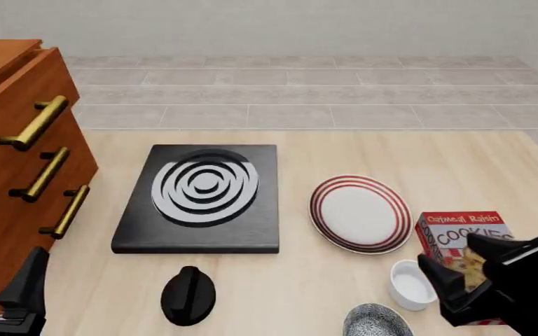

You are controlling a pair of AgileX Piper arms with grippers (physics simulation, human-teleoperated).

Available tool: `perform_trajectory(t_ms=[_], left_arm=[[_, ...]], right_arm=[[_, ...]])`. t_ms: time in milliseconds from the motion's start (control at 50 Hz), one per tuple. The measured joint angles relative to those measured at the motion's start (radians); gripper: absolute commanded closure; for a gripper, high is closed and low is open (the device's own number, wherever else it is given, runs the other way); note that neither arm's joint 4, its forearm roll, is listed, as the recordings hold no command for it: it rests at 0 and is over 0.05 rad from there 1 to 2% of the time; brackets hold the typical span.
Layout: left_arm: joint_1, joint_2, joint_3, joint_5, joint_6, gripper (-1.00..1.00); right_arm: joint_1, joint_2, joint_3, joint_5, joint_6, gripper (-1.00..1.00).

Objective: Pick the akita bowl next to the ramekin and place it on the plate.

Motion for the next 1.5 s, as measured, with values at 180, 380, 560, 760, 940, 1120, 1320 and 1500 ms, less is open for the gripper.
perform_trajectory(t_ms=[180, 380, 560, 760, 940, 1120, 1320, 1500], left_arm=[[0.0, 0.0, 0.0, 0.0, 0.0, -1.0], [0.0, 0.0, 0.0, 0.0, 0.0, -1.0], [0.0, 0.0, 0.0, 0.0, 0.0, -1.0], [0.0, 0.0, 0.0, 0.0, 0.0, -1.0], [0.0, 0.0, 0.0, 0.0, 0.0, -1.0], [0.0, 0.0, 0.0, 0.0, 0.0, -1.0], [0.0, 0.0, 0.0, 0.0, 0.0, -1.0], [0.0, 0.0, 0.0, 0.0, 0.0, -1.0]], right_arm=[[0.001, 0.02, 0.003, 0.028, -0.003, -1.0], [0.006, 0.018, 0.01, 0.067, 0.003, -1.0], [0.016, 0.016, 0.038, 0.087, 0.018, -1.0], [0.022, 0.013, 0.06, 0.109, 0.037, -1.0], [0.03, 0.0, 0.066, 0.148, 0.074, -1.0], [0.046, -0.012, 0.081, 0.17, 0.111, -1.0], [0.07, -0.008, 0.116, 0.159, 0.148, -1.0], [0.097, 0.039, 0.152, 0.096, 0.181, -1.0]])
